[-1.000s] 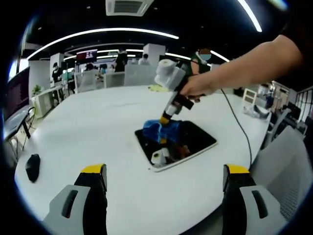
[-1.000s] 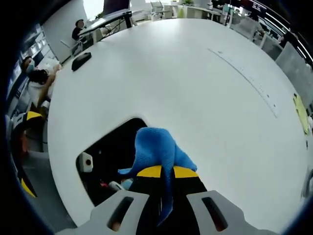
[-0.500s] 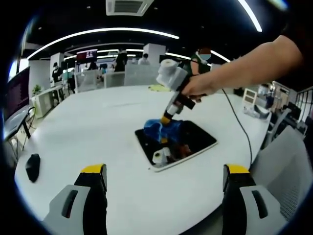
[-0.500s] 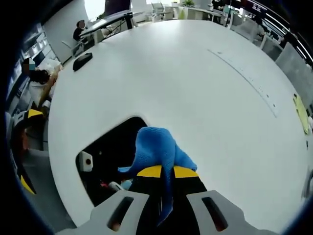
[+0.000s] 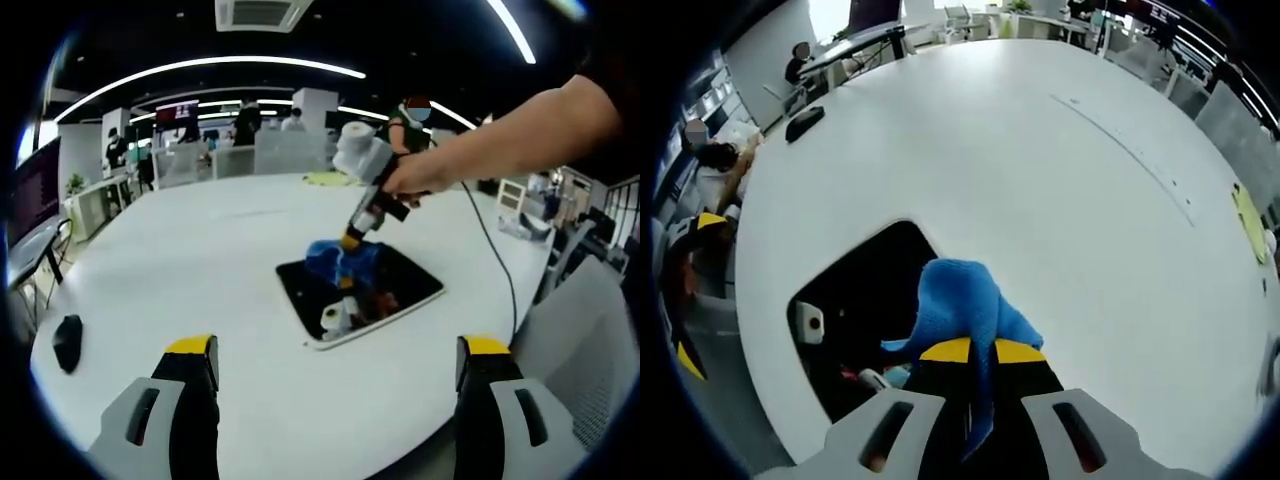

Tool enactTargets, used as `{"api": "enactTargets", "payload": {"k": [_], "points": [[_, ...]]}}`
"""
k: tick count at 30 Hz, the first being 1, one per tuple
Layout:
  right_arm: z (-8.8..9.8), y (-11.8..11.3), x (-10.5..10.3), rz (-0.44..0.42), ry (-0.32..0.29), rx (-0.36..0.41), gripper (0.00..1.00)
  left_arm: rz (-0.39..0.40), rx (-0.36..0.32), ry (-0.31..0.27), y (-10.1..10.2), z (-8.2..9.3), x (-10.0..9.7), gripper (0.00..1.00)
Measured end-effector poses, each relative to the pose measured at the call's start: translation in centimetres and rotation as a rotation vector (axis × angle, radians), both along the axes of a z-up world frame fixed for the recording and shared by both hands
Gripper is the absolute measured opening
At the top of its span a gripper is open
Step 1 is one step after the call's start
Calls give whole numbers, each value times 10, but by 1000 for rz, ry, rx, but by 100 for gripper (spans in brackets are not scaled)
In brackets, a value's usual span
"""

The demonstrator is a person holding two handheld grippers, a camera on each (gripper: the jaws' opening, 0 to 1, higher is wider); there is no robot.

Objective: Wipe the mirror surface with the cleaning cloth until all visible marks leave the cleaned area.

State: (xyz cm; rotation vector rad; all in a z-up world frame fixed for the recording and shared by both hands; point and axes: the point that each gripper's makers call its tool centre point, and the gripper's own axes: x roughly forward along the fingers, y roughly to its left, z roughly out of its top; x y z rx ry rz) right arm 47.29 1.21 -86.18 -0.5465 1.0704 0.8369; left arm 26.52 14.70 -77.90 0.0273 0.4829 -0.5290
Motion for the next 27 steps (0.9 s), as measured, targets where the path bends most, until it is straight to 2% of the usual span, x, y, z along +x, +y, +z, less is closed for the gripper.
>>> {"api": "enactTargets", "payload": {"k": [27], "points": [[4,-10,-9,-30,-33,2,2,0,6,2,1,-2,0,99]]}}
